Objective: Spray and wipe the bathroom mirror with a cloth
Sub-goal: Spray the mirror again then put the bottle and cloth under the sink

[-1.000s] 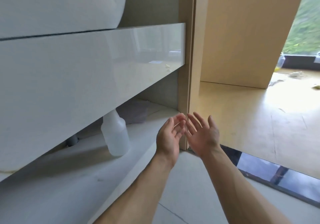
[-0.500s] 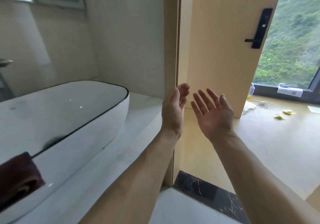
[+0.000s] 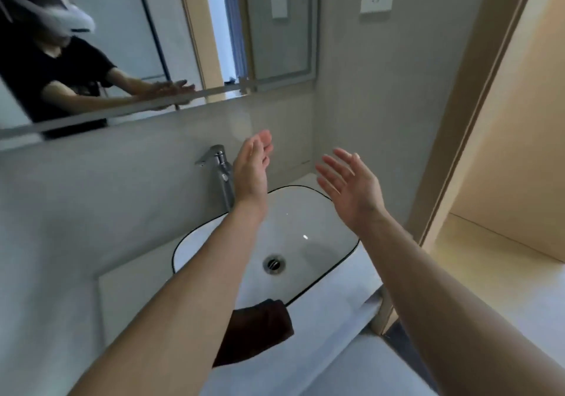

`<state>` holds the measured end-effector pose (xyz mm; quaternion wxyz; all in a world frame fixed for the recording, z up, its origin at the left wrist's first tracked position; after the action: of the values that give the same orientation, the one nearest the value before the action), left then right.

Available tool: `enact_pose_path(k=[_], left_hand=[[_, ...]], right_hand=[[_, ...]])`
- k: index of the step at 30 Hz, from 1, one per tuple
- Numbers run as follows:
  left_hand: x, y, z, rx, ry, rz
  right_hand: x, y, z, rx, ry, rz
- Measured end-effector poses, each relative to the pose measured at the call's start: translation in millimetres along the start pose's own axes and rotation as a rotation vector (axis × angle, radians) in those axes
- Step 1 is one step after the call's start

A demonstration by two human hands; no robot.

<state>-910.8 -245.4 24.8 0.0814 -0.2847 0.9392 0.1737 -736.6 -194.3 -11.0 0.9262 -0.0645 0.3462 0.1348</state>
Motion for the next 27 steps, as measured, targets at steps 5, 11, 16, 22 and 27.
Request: enact_pose_path(k=[5,11,16,22,27], left_hand=[[116.3,-15.4,-3.1,0.078,0.182,-0.155],[195.7,-63.3,29.9,0.179,0.649,-0.052],[198.6,-93.7,89.3,0.269,1.497,0.489],[193.3,-99.7,126.9,0.429,1.942,0.767],[183.3,-94.9,130.9,0.517,1.978,0.814]], right_hand=[[-49.7,-15.5,-87.0,-0.21,-0.136,0.098],[-42.5,-45.2,-168.4,-0.366,-0.667,0.155],[-3.7,-52.4,-214.1,-0.446,-1.566,0.489],[9.8,-62.5,-220.1,-0.43,-1.777,0.63],[9.4,-62.1,-219.3,-0.397,-1.793,0.667]])
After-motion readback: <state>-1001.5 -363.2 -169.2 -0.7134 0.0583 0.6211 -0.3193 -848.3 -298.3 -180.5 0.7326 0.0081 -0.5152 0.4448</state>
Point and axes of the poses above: each hand's wrist, its own y-axis towards the middle knuckle, its own x-axis out of the back of the hand, z = x × y, the point moved 5 cm from there along y, towards the middle knuckle, and after that the axes turned 2 degrees about y, right-handed, at the moved point
